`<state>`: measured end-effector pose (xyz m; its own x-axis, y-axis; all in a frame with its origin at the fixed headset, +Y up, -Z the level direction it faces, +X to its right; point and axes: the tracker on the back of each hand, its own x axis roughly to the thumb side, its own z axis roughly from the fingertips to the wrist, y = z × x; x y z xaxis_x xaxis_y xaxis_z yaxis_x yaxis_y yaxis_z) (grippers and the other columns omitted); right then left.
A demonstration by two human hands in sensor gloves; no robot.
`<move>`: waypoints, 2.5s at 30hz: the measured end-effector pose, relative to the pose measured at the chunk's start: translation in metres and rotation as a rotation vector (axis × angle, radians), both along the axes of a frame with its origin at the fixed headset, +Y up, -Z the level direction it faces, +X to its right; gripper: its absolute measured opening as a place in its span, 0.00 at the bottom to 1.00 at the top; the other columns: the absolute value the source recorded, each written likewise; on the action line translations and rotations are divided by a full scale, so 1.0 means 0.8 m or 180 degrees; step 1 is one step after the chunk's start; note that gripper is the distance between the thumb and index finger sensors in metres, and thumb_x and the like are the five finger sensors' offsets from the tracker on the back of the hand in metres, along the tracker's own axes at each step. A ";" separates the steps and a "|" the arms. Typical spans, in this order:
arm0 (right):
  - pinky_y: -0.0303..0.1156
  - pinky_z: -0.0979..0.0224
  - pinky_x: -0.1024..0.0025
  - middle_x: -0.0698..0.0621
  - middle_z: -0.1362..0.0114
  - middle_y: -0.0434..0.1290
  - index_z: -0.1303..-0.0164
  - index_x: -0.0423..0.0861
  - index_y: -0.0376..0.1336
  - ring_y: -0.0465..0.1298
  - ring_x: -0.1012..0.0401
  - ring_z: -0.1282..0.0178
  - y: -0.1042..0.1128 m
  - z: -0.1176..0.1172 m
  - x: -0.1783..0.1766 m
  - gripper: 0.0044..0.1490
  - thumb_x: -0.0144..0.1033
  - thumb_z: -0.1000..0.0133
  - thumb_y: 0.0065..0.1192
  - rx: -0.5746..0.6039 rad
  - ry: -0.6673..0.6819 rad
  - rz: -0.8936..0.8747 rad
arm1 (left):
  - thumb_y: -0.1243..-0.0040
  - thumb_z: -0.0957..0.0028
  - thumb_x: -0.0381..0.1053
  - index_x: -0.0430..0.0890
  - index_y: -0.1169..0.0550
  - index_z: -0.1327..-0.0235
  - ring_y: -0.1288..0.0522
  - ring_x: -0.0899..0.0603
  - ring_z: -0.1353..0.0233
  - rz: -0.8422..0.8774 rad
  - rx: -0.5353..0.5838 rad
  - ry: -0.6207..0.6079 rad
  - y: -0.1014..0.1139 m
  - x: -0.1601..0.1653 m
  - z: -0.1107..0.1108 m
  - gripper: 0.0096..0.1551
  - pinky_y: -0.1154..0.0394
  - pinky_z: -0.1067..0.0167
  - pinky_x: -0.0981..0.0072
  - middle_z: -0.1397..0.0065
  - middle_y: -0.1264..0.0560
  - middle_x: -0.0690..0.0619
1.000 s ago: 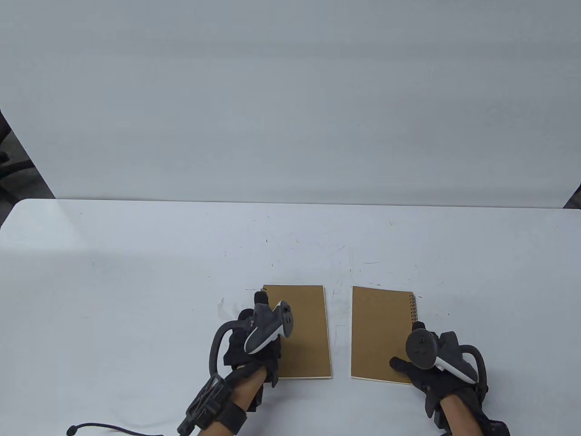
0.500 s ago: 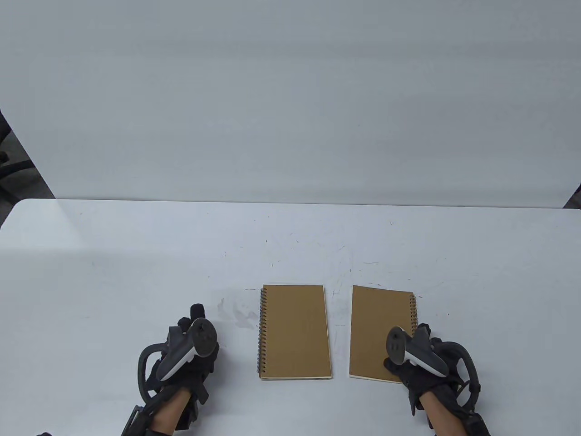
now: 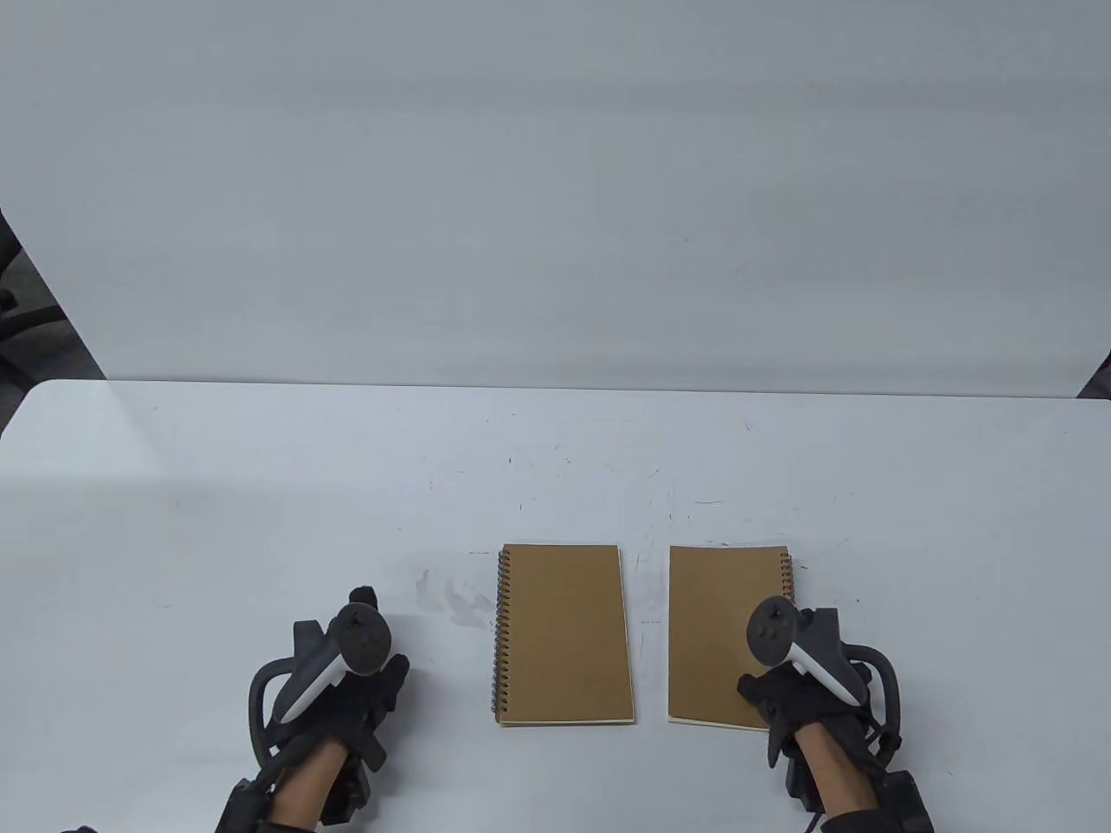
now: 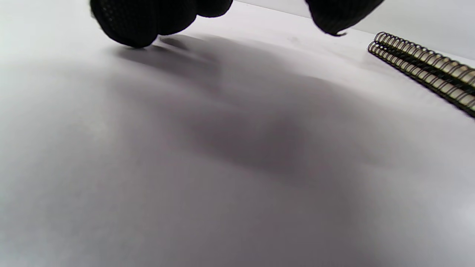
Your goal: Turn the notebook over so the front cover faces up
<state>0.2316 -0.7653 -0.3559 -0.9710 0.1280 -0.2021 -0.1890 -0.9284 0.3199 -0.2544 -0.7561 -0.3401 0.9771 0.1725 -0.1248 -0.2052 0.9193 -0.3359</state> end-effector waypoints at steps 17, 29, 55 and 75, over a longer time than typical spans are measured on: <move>0.74 0.40 0.44 0.46 0.53 0.78 0.22 0.27 0.46 0.86 0.58 0.59 0.146 -0.002 -0.115 0.50 0.33 0.46 0.67 0.1429 0.0476 -0.0132 | 0.52 0.37 0.61 0.48 0.70 0.20 0.42 0.24 0.21 0.0141 -0.0022 -0.0183 0.005 0.007 0.003 0.54 0.33 0.31 0.36 0.15 0.52 0.34; 0.75 0.40 0.44 0.48 0.54 0.78 0.23 0.26 0.48 0.87 0.60 0.59 0.128 -0.013 -0.272 0.50 0.36 0.45 0.66 0.1316 0.0665 0.0756 | 0.52 0.37 0.61 0.48 0.68 0.20 0.41 0.24 0.21 0.0267 0.0027 -0.0233 0.007 0.007 0.005 0.53 0.32 0.32 0.37 0.15 0.51 0.34; 0.63 0.33 0.36 0.40 0.38 0.75 0.20 0.29 0.43 0.79 0.46 0.41 0.069 -0.019 -0.281 0.50 0.49 0.39 0.53 0.0615 0.0622 -0.0333 | 0.52 0.37 0.62 0.49 0.69 0.20 0.43 0.24 0.20 0.0466 0.0068 -0.0359 0.011 0.005 0.004 0.53 0.34 0.31 0.34 0.14 0.51 0.35; 0.58 0.32 0.29 0.30 0.26 0.70 0.19 0.35 0.51 0.72 0.34 0.32 0.072 0.048 -0.024 0.46 0.53 0.38 0.51 0.0925 0.0584 -0.0525 | 0.55 0.39 0.70 0.51 0.74 0.22 0.67 0.22 0.16 0.0257 -0.0239 -0.0780 0.002 0.017 0.004 0.58 0.59 0.33 0.16 0.13 0.67 0.37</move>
